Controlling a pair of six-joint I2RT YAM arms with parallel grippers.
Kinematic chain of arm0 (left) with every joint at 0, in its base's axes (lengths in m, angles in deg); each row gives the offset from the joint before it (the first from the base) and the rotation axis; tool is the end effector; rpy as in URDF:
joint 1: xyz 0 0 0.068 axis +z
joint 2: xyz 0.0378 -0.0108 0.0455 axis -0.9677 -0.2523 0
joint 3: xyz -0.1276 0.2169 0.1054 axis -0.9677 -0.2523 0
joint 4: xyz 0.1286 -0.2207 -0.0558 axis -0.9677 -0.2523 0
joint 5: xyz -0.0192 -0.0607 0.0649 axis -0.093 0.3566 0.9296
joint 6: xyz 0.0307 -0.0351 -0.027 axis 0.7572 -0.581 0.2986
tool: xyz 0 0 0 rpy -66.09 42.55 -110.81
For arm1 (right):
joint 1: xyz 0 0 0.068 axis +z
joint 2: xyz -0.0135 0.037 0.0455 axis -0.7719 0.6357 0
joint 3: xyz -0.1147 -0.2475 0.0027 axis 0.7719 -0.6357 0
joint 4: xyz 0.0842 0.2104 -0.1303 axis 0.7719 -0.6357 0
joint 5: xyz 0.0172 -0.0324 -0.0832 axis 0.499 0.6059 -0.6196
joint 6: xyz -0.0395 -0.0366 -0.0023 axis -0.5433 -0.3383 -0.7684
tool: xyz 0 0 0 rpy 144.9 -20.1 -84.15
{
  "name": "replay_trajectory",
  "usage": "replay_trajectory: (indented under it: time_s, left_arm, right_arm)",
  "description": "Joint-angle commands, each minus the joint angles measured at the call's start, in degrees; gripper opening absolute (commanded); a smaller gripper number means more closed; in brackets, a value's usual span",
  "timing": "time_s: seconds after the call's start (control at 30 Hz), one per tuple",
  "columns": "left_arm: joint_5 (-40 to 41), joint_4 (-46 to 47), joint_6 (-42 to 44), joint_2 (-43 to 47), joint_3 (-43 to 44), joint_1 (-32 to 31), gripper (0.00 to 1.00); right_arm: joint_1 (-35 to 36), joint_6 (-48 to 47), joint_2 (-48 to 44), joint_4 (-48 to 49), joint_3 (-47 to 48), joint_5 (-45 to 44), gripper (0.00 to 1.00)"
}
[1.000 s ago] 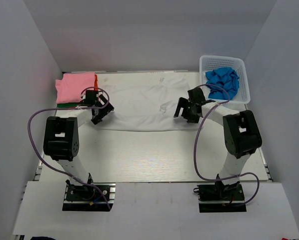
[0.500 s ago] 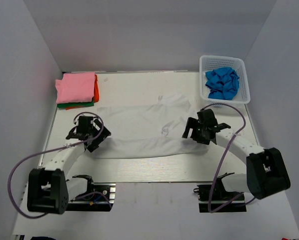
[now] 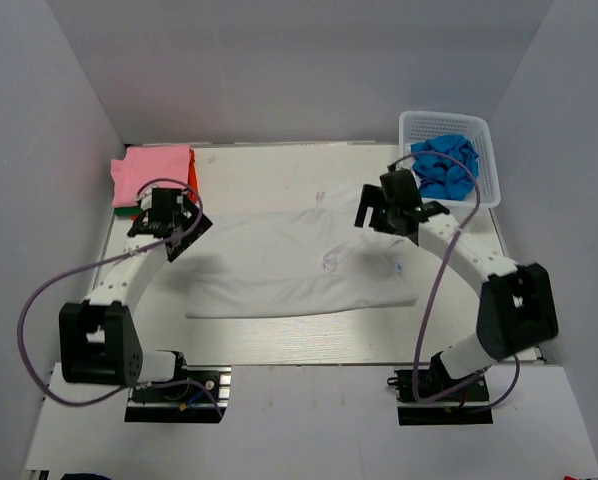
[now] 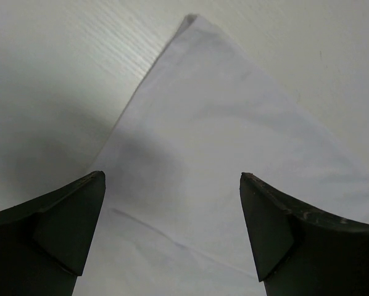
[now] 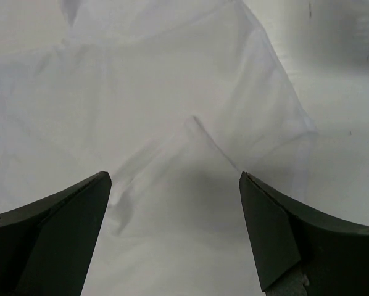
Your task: Fold and stack the t-shirts
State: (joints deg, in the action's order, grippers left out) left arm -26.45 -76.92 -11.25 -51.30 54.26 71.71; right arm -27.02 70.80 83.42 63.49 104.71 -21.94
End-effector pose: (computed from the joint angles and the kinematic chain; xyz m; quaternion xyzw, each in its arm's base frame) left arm 0.2659 -0.0113 0.2389 -0.3428 0.8792 -0.0562 0.3262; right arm 0.2960 0.1219 0.2580 0.0691 0.9133 0.0969 0.3896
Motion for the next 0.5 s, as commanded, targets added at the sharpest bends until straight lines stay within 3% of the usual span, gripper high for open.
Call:
replay_trajectory:
  time_s: [0.0,0.33,0.47]
  left_arm:
    - [5.5,0.54,2.08,-6.63,6.4,0.52,1.0]
    - [6.56,2.74,4.46,-28.15,22.74,2.1,1.0]
    - [8.32,0.28,4.99,-35.01,27.5,2.1,0.99]
  right_arm:
    - [0.22,-3.97,8.16,0.67,9.85,-5.05,0.9]
    - [-0.22,-11.44,36.02,-2.84,42.99,-7.86,0.9]
    - [-0.92,-15.99,43.68,-0.22,49.69,-12.16,0.9]
